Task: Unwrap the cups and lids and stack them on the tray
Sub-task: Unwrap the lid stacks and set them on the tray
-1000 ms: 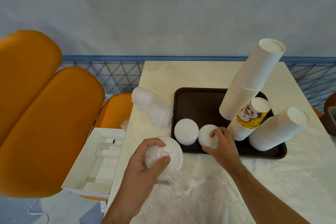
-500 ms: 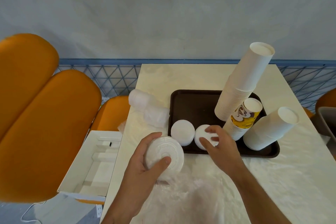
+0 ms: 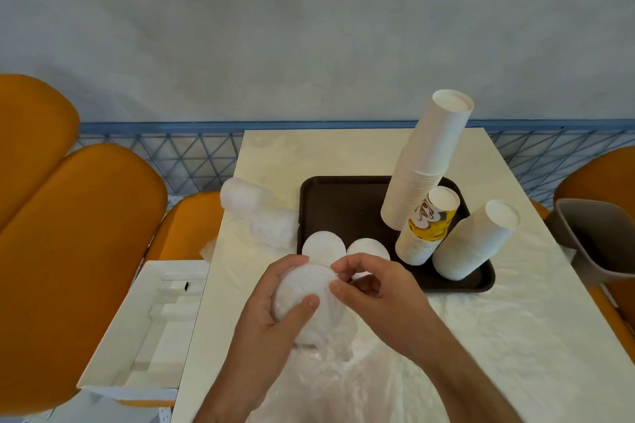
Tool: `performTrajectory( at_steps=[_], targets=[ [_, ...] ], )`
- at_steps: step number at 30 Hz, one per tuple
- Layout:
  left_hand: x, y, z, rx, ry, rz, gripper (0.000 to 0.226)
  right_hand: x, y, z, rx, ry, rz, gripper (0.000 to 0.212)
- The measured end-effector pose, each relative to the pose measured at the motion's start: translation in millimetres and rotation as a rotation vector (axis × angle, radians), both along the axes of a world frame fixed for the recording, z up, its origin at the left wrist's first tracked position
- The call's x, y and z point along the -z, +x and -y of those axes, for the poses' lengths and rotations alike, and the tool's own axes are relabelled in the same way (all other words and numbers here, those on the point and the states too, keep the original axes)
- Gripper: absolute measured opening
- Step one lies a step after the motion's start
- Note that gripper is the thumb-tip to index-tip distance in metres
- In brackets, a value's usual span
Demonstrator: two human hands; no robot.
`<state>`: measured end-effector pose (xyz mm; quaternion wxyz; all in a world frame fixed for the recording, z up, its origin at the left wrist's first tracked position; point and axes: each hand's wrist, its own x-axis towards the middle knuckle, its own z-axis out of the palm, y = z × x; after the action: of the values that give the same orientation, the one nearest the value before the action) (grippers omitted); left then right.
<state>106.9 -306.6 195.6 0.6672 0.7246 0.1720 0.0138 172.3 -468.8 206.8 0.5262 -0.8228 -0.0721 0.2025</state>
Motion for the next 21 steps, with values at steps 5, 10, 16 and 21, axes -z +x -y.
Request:
performTrajectory(
  at_steps=[5,10,16,21],
  targets=[
    [-1,0,3,0.028,0.019,0.017,0.042,3,-1,5,0.04,0.027,-0.049,0.012],
    [-1,0,5,0.02,0.033,0.007,0.037,0,0,7,0.056,0.041,-0.09,0.011],
    [-2,0,8,0.039,0.075,-0.015,0.038,-1,0,12,0.038,0.056,-0.121,0.008],
    [-6,1,11,0.05,0.053,-0.02,0.042,-3,1,17,0.039,0.168,-0.207,0.006]
  ],
)
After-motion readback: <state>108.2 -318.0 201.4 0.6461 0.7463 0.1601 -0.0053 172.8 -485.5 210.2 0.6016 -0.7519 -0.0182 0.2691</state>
